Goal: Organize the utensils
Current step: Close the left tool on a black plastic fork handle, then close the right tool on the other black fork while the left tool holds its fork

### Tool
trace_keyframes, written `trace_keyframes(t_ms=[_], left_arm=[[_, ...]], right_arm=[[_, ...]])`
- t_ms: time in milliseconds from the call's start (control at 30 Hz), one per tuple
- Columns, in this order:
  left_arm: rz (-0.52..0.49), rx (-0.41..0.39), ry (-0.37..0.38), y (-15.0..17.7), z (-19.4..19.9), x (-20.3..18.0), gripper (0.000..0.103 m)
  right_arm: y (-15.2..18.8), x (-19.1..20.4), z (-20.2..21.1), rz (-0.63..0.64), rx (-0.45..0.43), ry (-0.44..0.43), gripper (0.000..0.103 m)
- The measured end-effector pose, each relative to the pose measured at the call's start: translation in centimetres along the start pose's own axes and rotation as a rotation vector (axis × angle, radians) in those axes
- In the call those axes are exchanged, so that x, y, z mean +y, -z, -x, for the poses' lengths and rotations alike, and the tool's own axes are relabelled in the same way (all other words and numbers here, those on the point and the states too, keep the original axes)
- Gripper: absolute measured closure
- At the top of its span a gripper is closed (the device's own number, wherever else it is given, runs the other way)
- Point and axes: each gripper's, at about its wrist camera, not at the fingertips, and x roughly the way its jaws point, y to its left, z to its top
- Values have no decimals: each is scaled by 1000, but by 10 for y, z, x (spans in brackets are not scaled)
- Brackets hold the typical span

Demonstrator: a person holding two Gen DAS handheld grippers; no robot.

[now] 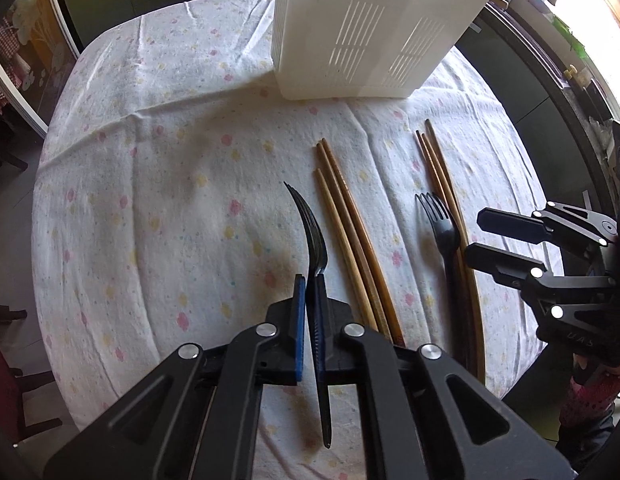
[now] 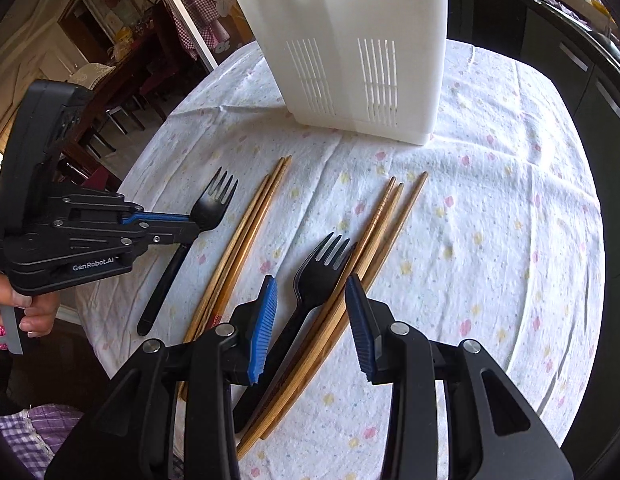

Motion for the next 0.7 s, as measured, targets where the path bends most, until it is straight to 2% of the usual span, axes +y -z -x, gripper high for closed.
trace_keyframes(t_ms=[100, 167, 333, 400, 500, 700], left_arm=[[-3, -3, 3, 2, 3, 3, 99], [-6, -1, 11, 4, 4, 5, 99], [-15, -1, 23, 5, 2, 2, 99], [-19, -3, 26, 6, 3, 1, 99], [-20, -7, 28, 7, 5, 1, 99], [-15, -16, 25, 11, 12, 8, 99]], right_arm=[[-4, 5, -12, 9, 38, 47, 67], [-6, 10, -18, 22, 55, 74, 61], [-9, 27, -27, 74, 68, 121, 62], [-10, 31, -30, 91, 67, 132, 75], [-10, 32, -30, 95, 55, 121, 75], [-12, 24, -28, 41, 44, 45, 75]])
